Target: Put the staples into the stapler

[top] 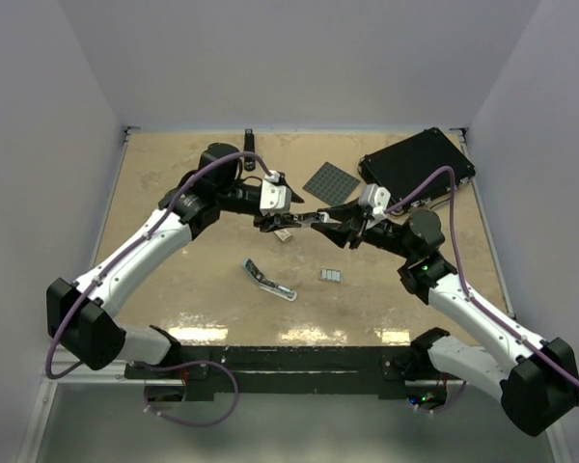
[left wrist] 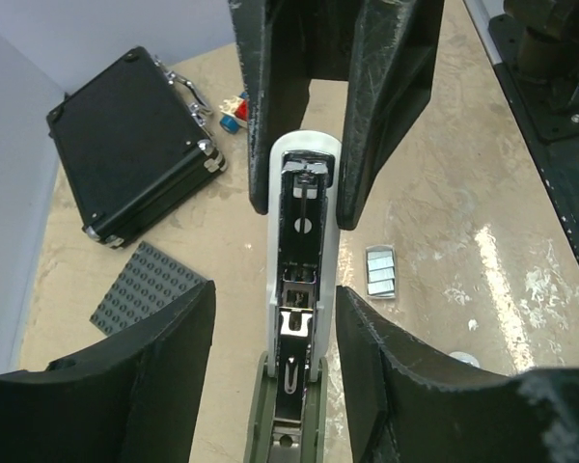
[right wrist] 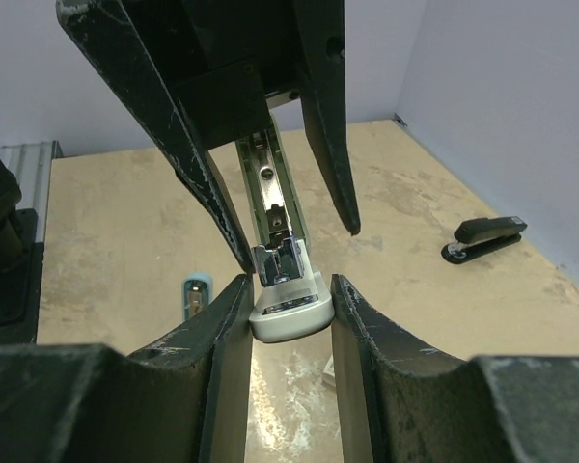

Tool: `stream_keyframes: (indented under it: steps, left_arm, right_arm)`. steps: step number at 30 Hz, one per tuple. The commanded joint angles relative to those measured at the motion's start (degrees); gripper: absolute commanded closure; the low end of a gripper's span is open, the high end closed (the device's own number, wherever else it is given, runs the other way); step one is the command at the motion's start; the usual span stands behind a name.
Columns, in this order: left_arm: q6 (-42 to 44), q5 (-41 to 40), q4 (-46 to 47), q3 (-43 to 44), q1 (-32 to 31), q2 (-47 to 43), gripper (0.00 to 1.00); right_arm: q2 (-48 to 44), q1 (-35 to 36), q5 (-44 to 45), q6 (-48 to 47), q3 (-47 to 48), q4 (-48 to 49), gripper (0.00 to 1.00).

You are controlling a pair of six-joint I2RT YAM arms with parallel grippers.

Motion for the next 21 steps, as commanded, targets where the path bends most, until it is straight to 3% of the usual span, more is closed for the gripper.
stream_keyframes:
  steps: [1,6,12,14,16,17,21]
  left_arm:
    - [5.18,2.33,-3.67,3.47,-0.92,1.21,0.45]
    - [6.68,2.07,-5.08,3.56,-1.10,1.57,0.53]
    - [7.91,1.72,-6.93,4.17,-1.19,2.27,0.82]
    - [8.35,1.37,-7.28,4.08,-1.19,2.27,0.96]
    - [9.39,-0.03,-8.15,3.91,-1.19,2.36,1.00]
    - [9.84,-0.73,-8.68,3.82,-1.19,2.45,1.00]
    - [12.47,-7.31,-12.19,3.73,-1.28,3.41,1.00]
  right_arm:
    - [-0.11,-0.14,-0.83,-0.67,2.22,2.51,1.00]
    - [-0.02,-0.23,-0.92,-0.40,1.95,2.95,1.00]
    - [0.59,-0.23,-1.45,-0.22,1.60,2.95,1.00]
    - [0.86,-0.23,-1.45,-0.31,1.25,1.99,1.00]
    - [0.77,-0.14,-1.27,-0.31,0.99,0.41,0.97]
    - [0.59,-0.23,-0.75,0.03,0.55,-0.21,0.80]
    - [-2.04,-0.23,3.72,1.44,-0.59,-4.42,0.33]
